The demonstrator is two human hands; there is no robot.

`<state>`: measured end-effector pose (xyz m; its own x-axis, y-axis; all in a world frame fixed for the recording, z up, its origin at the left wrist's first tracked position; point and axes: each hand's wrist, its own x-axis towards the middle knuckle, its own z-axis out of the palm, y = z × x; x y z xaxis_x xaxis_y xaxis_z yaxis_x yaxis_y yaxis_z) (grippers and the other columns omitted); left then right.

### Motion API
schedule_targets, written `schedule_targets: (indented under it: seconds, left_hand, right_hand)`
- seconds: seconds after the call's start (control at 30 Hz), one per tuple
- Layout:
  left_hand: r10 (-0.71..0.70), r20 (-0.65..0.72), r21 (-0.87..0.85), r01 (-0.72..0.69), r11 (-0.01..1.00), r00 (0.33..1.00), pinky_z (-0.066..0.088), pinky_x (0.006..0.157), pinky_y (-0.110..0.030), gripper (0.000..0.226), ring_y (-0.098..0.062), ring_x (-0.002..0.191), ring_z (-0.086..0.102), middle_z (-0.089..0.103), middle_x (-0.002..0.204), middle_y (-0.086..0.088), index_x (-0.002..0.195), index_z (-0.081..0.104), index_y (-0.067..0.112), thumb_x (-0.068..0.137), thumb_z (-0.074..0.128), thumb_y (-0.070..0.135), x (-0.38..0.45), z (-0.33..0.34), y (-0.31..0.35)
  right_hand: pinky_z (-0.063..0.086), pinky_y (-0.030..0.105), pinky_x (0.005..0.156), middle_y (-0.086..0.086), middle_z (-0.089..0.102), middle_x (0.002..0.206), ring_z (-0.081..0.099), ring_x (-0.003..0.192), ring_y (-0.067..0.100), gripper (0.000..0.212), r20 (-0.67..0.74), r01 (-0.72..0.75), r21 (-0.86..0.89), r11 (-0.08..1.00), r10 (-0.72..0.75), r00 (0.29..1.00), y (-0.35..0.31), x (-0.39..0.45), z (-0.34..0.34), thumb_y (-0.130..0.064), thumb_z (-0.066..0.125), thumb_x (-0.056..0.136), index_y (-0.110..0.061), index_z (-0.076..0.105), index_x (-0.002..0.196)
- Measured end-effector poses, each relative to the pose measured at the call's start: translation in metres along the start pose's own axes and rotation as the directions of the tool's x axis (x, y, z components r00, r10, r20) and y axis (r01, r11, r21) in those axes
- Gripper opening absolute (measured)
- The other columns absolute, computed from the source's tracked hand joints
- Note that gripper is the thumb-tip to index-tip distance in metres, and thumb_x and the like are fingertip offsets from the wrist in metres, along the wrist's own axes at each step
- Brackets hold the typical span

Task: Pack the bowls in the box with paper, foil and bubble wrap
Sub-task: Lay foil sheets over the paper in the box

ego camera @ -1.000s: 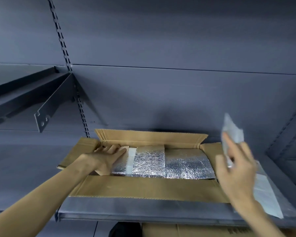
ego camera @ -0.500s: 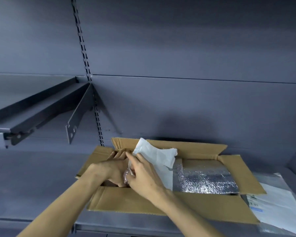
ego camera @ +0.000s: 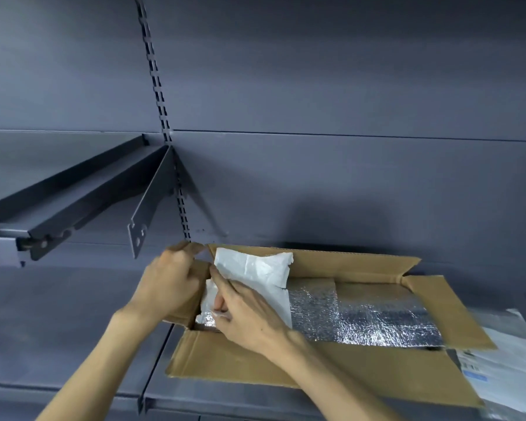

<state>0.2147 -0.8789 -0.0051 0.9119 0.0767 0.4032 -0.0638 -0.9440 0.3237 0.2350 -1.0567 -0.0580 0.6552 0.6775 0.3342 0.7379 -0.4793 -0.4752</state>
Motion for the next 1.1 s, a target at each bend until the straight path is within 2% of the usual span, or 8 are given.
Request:
schedule_targets:
  seconds: [0.07,0.17,0.3,0.47,0.63,0.83,0.93,1.1]
  left_hand:
    - [-0.082,-0.202,-0.116,0.059,0.991,0.976,0.05,0.067,-0.034,0.029,-0.024,0.09,0.063,0.064,0.103,0.005,0.106,0.066,0.02,0.079,0.057,0.014,-0.006,0.007,0.003]
    - [-0.001,-0.224,-0.235,-0.053,0.971,0.975,0.047,0.064,-0.02,0.028,-0.004,0.085,0.06,0.057,0.095,0.019,0.094,0.062,0.03,0.085,0.06,0.004,-0.012,0.021,0.007]
    - [0.248,0.013,-0.248,-0.237,0.939,0.969,0.044,0.083,-0.009,0.04,0.016,0.099,0.053,0.052,0.112,0.038,0.117,0.06,0.039,0.089,0.068,0.012,-0.009,0.034,-0.001]
    - [0.298,0.497,-0.014,-0.335,0.942,0.815,0.031,0.109,-0.024,0.075,-0.005,0.143,0.027,0.024,0.158,0.021,0.15,0.028,0.043,0.087,0.067,0.054,0.0,0.045,-0.004]
    - [0.174,0.612,0.174,-0.346,0.922,0.771,0.007,0.123,-0.033,0.104,-0.016,0.154,0.001,0.002,0.168,0.004,0.16,0.009,0.025,0.082,0.064,0.067,0.003,0.047,0.002]
    - [0.101,0.691,0.113,-0.245,0.963,0.715,0.009,0.125,-0.036,0.112,-0.017,0.154,0.005,0.008,0.168,0.006,0.16,0.003,0.034,0.076,0.065,0.075,0.006,0.036,0.003]
    - [0.074,0.694,0.111,-0.208,0.972,0.716,0.013,0.125,-0.044,0.107,-0.021,0.155,0.006,0.01,0.168,0.004,0.16,0.008,0.032,0.077,0.047,0.087,0.011,0.035,0.002]
    - [0.172,0.636,0.083,-0.288,0.954,0.752,0.025,0.119,-0.04,0.079,-0.021,0.147,0.019,0.025,0.156,0.002,0.157,0.024,0.029,0.092,0.057,0.06,0.016,0.045,0.014]
  right_hand:
    - [0.049,0.036,0.095,0.003,0.061,0.117,0.056,0.112,0.021,0.086,0.046,-0.048,0.057,0.997,0.045,0.998,-0.003,-0.001,0.003,-0.031,0.062,0.093,-0.018,0.011,0.161]
    - [0.045,0.035,0.102,-0.002,0.059,0.124,0.053,0.119,0.017,0.075,0.045,-0.03,0.057,0.998,0.028,0.999,0.0,-0.011,-0.002,-0.052,0.057,0.09,-0.022,0.034,0.155]
    - [0.042,0.035,0.104,-0.005,0.058,0.12,0.05,0.118,0.015,0.044,-0.163,-0.004,-0.062,0.998,-0.006,0.987,0.031,-0.024,-0.03,-0.033,0.06,0.09,-0.02,0.065,0.131]
    - [0.028,0.046,0.118,-0.006,0.025,0.154,0.018,0.145,0.015,0.08,0.091,-0.057,-0.279,0.959,0.086,0.992,0.056,-0.033,-0.051,-0.048,0.063,0.084,-0.021,0.035,0.154]
    - [0.02,0.042,0.123,-0.008,0.0,0.167,-0.003,0.152,0.01,0.1,0.259,-0.074,-0.329,0.942,0.165,0.952,0.059,-0.024,-0.058,-0.052,0.067,0.085,-0.019,0.013,0.162]
    - [0.028,0.038,0.121,-0.01,0.003,0.169,0.007,0.155,0.015,0.102,0.458,-0.081,-0.32,0.944,0.229,0.859,0.056,-0.011,-0.056,-0.058,0.068,0.085,-0.026,0.009,0.162]
    - [0.027,0.039,0.121,-0.009,0.01,0.169,0.019,0.153,0.014,0.093,0.462,-0.122,-0.264,0.957,0.236,0.855,0.055,-0.002,-0.059,-0.07,0.059,0.087,-0.03,0.019,0.161]
    - [0.045,0.039,0.097,-0.001,0.033,0.147,0.05,0.128,0.025,0.064,0.398,-0.114,-0.31,0.944,0.238,0.886,0.058,0.006,-0.06,-0.039,0.069,0.091,-0.019,0.041,0.146]
